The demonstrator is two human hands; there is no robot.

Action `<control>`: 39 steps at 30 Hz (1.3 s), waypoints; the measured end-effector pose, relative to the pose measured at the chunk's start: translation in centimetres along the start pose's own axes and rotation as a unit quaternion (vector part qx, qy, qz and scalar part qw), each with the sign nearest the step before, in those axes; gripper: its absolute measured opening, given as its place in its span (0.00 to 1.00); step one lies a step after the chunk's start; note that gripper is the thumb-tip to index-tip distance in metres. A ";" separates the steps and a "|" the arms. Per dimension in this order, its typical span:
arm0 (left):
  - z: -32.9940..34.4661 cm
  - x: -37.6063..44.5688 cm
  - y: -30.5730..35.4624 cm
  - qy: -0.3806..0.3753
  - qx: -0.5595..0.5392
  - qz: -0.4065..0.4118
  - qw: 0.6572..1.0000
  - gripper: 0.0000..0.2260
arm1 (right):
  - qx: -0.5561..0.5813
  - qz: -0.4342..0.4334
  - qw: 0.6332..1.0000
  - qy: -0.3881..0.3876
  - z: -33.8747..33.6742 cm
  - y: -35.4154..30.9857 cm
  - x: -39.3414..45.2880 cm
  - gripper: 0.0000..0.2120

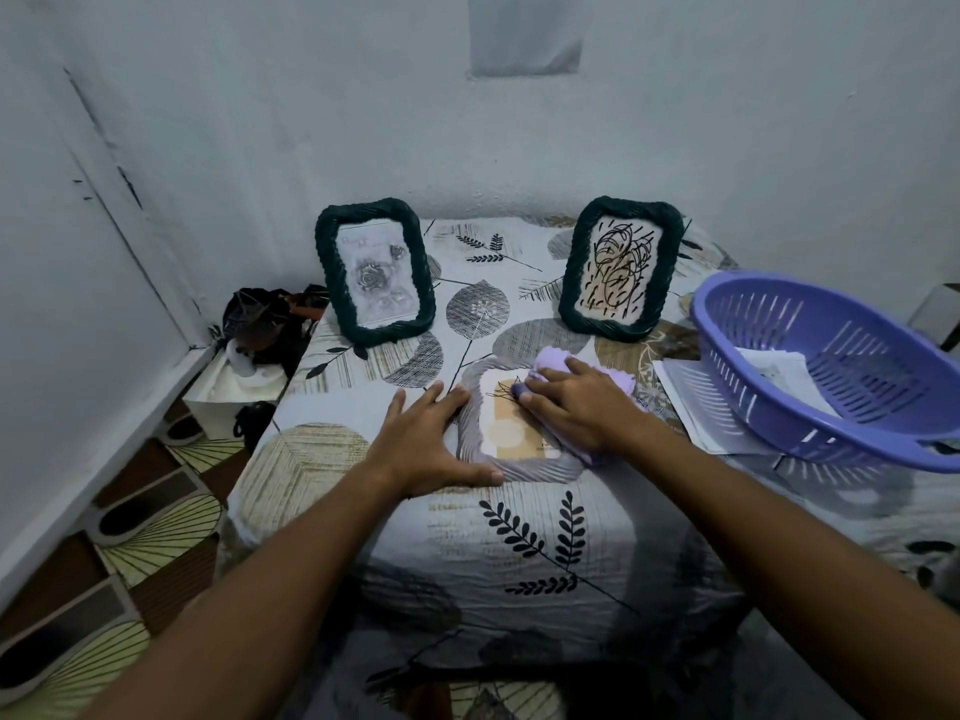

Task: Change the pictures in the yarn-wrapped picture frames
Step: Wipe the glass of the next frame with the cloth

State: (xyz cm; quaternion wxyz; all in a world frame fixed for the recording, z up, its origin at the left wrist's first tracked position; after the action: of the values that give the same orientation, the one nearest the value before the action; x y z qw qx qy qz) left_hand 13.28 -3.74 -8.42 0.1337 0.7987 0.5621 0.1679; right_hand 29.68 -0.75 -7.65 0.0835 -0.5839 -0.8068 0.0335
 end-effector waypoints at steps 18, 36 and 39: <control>0.2 0.1 -0.2 -0.007 -0.018 0.009 1.000 0.62 | -0.022 -0.029 0.999 0.003 -0.8 -0.7 -2.8 0.29; 0.9 0.7 -1.3 -0.005 -0.019 -0.004 1.000 0.61 | -0.083 -0.081 0.993 0.001 -0.6 -1.2 -1.7 0.38; 1.1 0.8 -1.5 -0.007 -0.026 -0.003 1.000 0.61 | -0.087 -0.053 0.995 -0.004 -0.4 -1.9 0.6 0.35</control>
State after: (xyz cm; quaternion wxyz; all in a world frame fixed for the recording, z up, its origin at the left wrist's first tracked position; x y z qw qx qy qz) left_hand 12.73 -2.54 -9.87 0.1586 0.7945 0.5590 0.1764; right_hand 27.81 -0.83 -6.92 0.0307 -0.5450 -0.8370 -0.0395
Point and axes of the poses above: each hand's wrist, its own x-axis towards the middle knuckle, its own z-axis out of the palm, y = z × x, the point moved 10 cm from there along x, towards the middle knuckle, and after that the axes turned 6 degrees about y, right-handed, at the moved point
